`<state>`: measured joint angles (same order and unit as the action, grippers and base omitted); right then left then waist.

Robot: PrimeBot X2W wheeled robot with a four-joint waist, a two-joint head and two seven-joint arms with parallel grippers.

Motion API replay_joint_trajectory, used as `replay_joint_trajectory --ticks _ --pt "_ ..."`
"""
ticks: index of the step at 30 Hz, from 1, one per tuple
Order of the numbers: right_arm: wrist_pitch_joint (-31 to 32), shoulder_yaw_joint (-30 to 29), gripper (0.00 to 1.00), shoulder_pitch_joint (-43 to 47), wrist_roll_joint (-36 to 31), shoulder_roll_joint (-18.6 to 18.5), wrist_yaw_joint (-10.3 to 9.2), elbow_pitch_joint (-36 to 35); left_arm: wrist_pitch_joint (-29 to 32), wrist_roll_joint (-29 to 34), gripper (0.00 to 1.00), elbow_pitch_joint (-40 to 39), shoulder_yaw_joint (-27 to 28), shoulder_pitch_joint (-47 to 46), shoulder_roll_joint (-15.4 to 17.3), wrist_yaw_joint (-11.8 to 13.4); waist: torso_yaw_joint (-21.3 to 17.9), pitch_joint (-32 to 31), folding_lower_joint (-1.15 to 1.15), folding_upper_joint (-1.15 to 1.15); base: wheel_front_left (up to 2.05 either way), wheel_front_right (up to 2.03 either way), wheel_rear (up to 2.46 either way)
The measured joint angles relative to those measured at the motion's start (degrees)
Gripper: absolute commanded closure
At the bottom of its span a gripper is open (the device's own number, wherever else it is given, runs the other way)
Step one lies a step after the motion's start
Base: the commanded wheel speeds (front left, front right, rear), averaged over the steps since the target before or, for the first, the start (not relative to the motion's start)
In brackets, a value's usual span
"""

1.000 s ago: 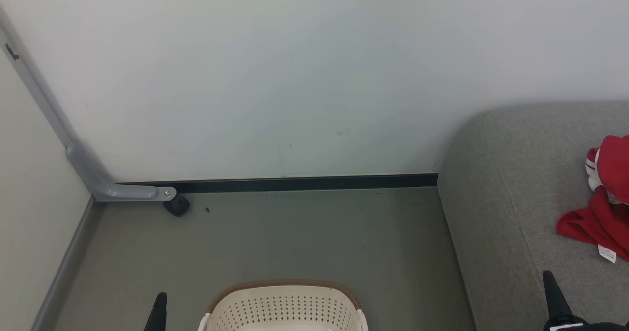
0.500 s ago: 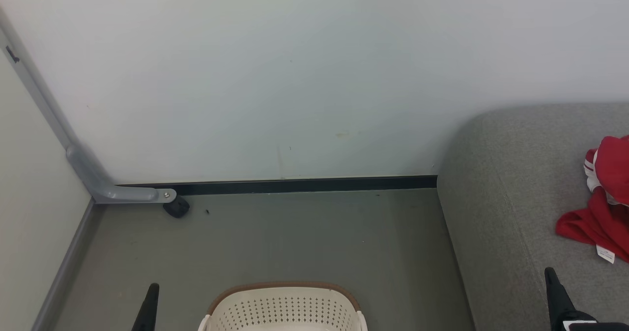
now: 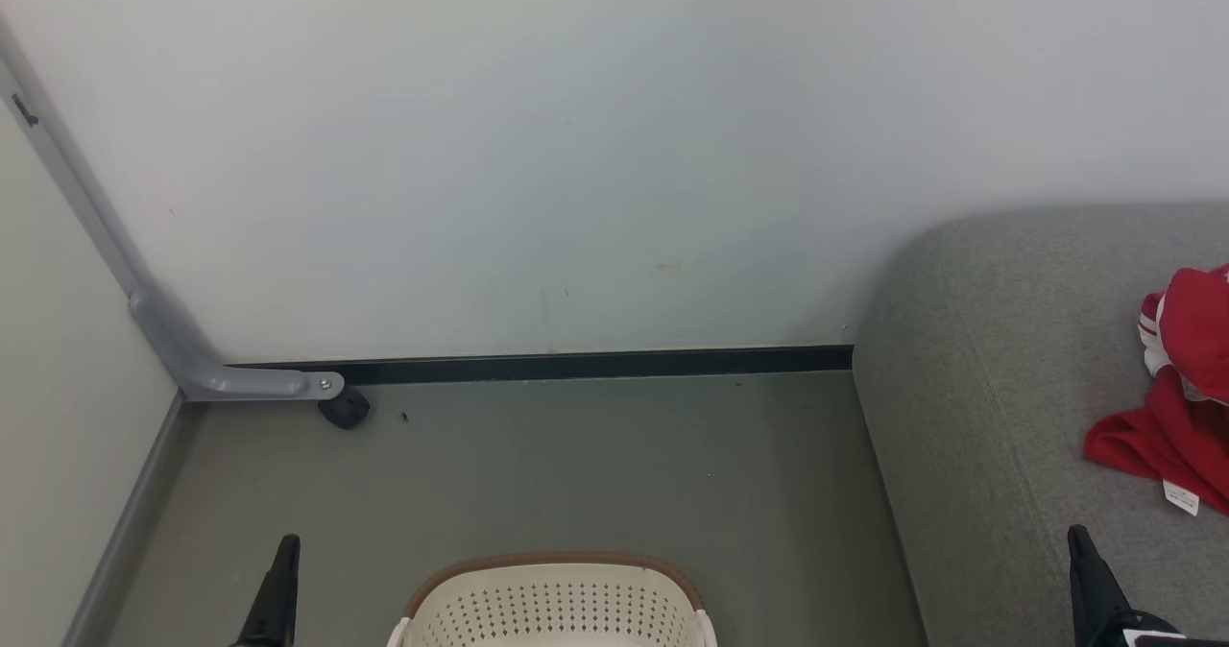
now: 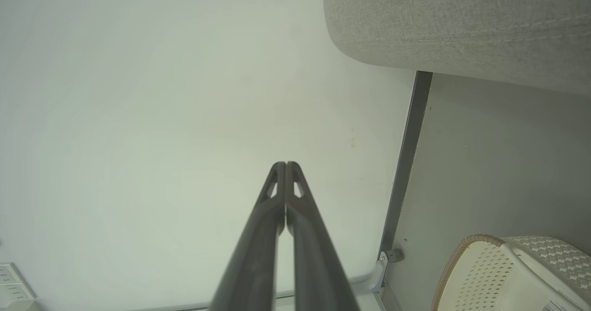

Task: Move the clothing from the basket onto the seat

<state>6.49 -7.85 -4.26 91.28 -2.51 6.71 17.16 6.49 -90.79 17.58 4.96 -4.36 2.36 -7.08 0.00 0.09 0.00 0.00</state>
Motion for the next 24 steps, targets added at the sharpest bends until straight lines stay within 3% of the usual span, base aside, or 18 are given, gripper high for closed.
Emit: replay_joint_trajectory --ticks 24 --pt "0.0 0.0 1.00 -0.1 0.0 0.0 0.12 0.0 0.0 -0.9 1.00 0.0 0.0 0.0 -0.1 0.0 0.0 0.0 0.00 0.00 0.00 0.00 0.00"
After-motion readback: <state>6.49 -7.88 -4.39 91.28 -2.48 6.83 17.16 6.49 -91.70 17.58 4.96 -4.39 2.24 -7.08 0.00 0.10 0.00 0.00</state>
